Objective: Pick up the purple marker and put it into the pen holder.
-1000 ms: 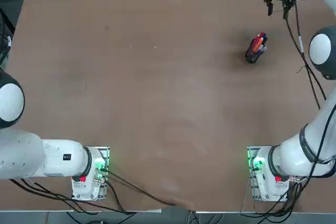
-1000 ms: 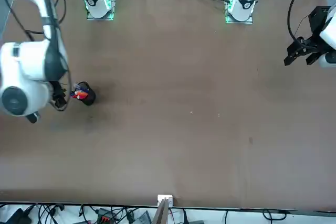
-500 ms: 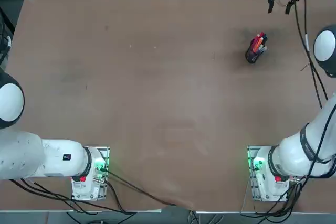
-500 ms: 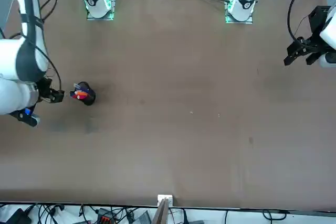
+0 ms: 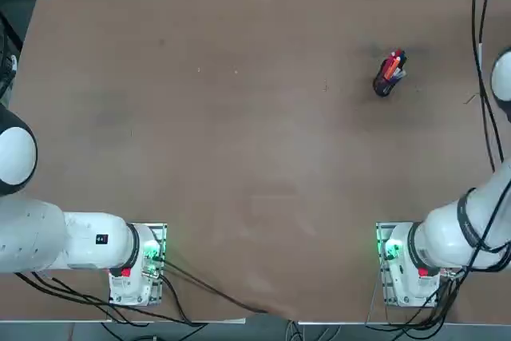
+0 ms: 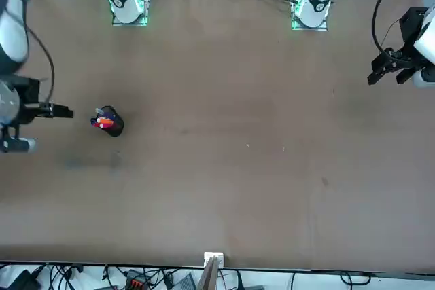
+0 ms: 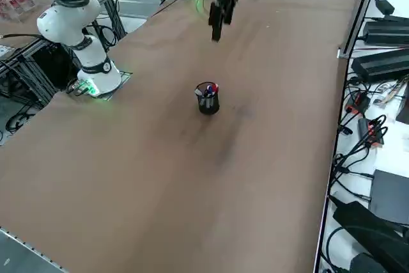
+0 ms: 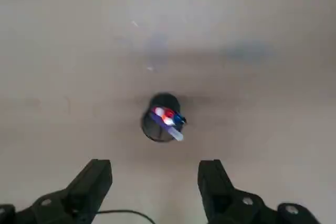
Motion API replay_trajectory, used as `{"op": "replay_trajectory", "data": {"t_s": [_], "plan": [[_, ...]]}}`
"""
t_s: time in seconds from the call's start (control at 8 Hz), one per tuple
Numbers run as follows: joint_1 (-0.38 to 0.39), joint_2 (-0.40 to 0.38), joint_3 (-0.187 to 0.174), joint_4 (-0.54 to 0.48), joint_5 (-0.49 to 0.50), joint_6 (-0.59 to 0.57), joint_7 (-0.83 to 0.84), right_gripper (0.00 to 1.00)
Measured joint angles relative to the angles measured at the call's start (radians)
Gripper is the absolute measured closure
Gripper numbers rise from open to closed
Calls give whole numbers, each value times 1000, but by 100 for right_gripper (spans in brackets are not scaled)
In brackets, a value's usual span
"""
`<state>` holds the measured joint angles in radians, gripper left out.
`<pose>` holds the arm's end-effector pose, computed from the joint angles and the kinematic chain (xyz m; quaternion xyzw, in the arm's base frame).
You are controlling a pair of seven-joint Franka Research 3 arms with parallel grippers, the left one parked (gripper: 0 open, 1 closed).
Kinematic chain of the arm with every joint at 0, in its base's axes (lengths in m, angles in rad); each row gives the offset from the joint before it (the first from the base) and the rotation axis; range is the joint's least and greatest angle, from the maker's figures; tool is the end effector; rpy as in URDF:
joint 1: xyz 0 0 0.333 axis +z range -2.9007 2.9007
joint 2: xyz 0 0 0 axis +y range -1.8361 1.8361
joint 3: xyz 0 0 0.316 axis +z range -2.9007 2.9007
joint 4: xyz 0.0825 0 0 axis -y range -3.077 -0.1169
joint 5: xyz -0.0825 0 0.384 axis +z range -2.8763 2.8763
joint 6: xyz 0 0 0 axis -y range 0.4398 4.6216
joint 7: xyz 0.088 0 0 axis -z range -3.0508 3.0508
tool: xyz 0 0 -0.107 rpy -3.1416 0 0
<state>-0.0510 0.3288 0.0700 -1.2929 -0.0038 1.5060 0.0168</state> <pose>0.6427 0.0044 0.5523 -0.9983 0.0001 0.0576 0.0084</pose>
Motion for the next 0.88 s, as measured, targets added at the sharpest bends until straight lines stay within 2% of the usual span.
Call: {"op": "replay_trajectory", "data": {"t_s": [0.25,0.5,0.62,0.88], "plan": [[54,-161,4,-179,0,150,0,0],[64,-290,3,-340,0,177,0,0],[64,-323,-1,-385,0,179,0,0],[57,-330,-7,-412,0,156,0,0]]}}
